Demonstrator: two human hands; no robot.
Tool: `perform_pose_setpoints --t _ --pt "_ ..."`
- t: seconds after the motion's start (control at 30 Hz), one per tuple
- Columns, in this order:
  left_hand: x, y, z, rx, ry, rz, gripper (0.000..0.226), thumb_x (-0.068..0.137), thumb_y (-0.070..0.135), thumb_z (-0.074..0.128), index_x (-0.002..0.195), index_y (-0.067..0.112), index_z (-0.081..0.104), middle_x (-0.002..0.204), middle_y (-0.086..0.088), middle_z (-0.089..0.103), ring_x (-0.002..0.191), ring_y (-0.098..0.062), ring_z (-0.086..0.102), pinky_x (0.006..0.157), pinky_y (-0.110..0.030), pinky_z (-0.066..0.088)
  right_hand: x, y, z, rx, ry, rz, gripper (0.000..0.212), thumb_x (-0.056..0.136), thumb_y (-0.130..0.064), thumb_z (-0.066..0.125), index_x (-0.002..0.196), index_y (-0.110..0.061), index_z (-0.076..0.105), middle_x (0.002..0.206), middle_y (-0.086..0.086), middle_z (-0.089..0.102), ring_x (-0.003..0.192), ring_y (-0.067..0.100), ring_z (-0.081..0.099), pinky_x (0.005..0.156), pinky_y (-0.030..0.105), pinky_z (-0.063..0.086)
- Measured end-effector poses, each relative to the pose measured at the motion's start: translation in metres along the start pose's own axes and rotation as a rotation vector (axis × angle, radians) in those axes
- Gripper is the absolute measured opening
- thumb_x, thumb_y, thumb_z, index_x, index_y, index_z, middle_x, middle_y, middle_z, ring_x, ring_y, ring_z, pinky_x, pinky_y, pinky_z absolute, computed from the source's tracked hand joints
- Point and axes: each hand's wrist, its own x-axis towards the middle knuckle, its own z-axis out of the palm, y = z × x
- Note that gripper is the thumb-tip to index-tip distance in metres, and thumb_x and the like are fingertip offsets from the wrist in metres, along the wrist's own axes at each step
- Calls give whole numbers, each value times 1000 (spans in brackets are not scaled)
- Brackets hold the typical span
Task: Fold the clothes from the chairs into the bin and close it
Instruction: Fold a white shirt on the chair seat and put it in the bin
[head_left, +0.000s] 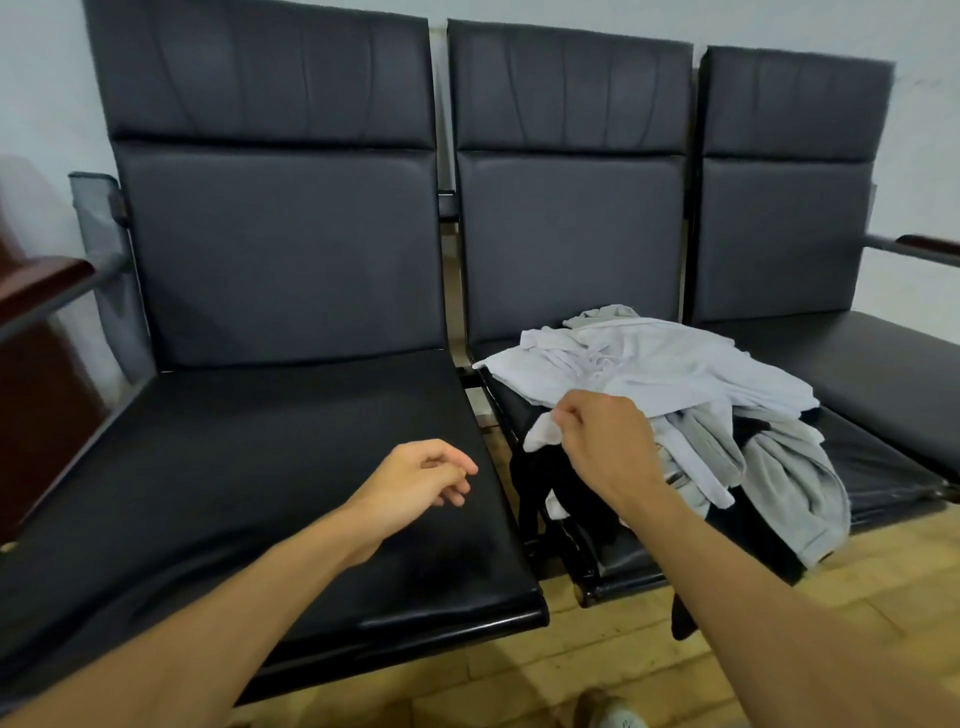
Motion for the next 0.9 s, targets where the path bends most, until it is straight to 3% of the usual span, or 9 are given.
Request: perform_pose_setpoints --t 0.13,0.23,0.37,0.53,0.7,0.83,0.9 --pt "-6 8 -8 -144 16 82 20 97 13 53 110 19 66 102 -2 72 94 -13 70 96 -36 52 -2 -18 -9 353 125 -35 16 91 -15 57 79 -16 67 72 -6 65 72 12 59 70 25 45" --pt "-11 16 -8 -298 -22 129 33 94 24 57 127 28 56 118 3 67 105 -11 67 98 -34 50 -3 -38 -20 588 189 -77 17 88 -11 60 74 -19 66 72 -9 66 73 6 60 69 17 44" --pt "-18 24 -7 -414 -127 193 45 85 33 60 130 29 55 125 4 65 114 -15 63 98 -35 49 -10 -69 -26 783 104 -194 19 88 -8 60 77 -21 66 76 -10 67 78 7 62 74 23 50" --pt "-19 24 -14 -391 97 211 34 89 34 58 117 15 67 114 -2 70 107 -16 66 97 -43 52 -15 -92 -8 755 8 -230 14 90 -13 61 82 -22 68 77 -14 65 79 1 61 71 12 46" --pt "-19 11 -26 -437 141 204 27 97 27 53 119 19 66 115 -1 69 109 -17 65 94 -39 53 -14 -101 4 769 -40 -209 12 92 -14 60 93 -20 71 83 -11 68 82 4 63 73 13 49" --pt "-21 7 -39 -585 214 181 26 101 22 46 108 2 61 116 -7 68 110 -17 65 96 -41 50 -16 -100 13 682 -103 -174 25 94 -18 59 117 -26 62 87 -13 62 82 -6 56 72 8 43" --pt "-23 6 -52 -673 269 187 25 101 21 43 108 2 58 114 -9 68 108 -18 66 95 -40 49 -17 -91 19 570 -138 -182 36 92 -23 62 126 -29 53 94 -12 59 88 -2 55 81 14 42"
